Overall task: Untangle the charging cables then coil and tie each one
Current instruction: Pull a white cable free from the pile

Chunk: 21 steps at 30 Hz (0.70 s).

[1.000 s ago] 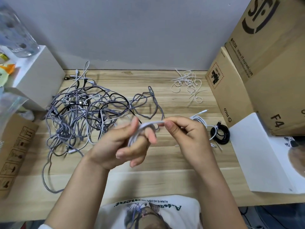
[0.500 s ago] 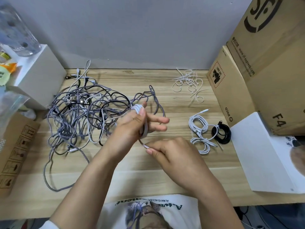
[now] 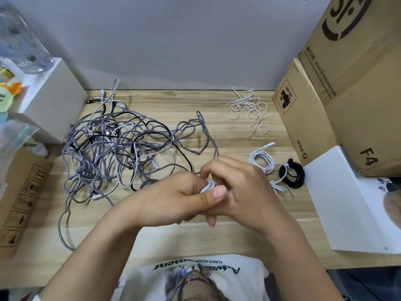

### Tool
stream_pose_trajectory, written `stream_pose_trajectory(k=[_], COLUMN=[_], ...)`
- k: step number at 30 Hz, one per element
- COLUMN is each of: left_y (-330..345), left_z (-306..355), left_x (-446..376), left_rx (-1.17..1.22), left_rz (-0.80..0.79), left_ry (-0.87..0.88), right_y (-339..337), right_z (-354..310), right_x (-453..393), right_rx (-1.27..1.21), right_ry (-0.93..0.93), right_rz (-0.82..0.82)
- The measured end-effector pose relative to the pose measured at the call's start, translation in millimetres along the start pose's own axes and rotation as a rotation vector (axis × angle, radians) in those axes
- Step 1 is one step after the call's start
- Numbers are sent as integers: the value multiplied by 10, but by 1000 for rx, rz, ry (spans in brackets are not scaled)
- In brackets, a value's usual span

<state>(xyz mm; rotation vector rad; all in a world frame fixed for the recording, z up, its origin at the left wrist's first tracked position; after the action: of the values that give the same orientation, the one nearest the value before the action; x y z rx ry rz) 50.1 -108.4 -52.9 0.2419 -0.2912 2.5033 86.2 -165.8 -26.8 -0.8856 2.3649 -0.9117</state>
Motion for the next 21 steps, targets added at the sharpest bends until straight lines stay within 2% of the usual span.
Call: stream_pose_trajectory(k=[2,4,8,10,14,18,21], left_y=[87,117,70,-22,-270,-496,-652], left_z=[55,100,202,228,156,70,-18], left_x=[47,56,-41,-136,-274,-303,-308], left_rx=[117,209,321,344,362,364,361], left_rz=[-136,-192,-117,6,354,711,895], left_ry=[23,51,97,115,124,163,183], right_y=[-22,-87,-292,-346,-396,-397,-385], right_z=[-188,-255,-292,-225,-31,122,200], right_x=[33,55,65,48,-69,-224,-340], right_rx=[-42,-125,-188,-205,-187,-110,-62], right_ry=[-215,-311,-294,-223,-92,-50,-49], right_rz=[76,188,466,585,733,786,817])
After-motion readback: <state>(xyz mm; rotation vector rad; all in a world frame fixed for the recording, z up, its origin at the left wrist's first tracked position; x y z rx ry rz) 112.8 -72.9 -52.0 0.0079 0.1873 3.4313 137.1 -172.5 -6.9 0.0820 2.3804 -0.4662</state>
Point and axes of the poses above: each hand's wrist, its own x-axis away from the middle knuckle, its own y-axis out of the palm, z = x × y, the point moved 9 cm from there along -x, towards the middle knuckle, and after that the axes turned 4 degrees about -z, right-handed, at the moved point
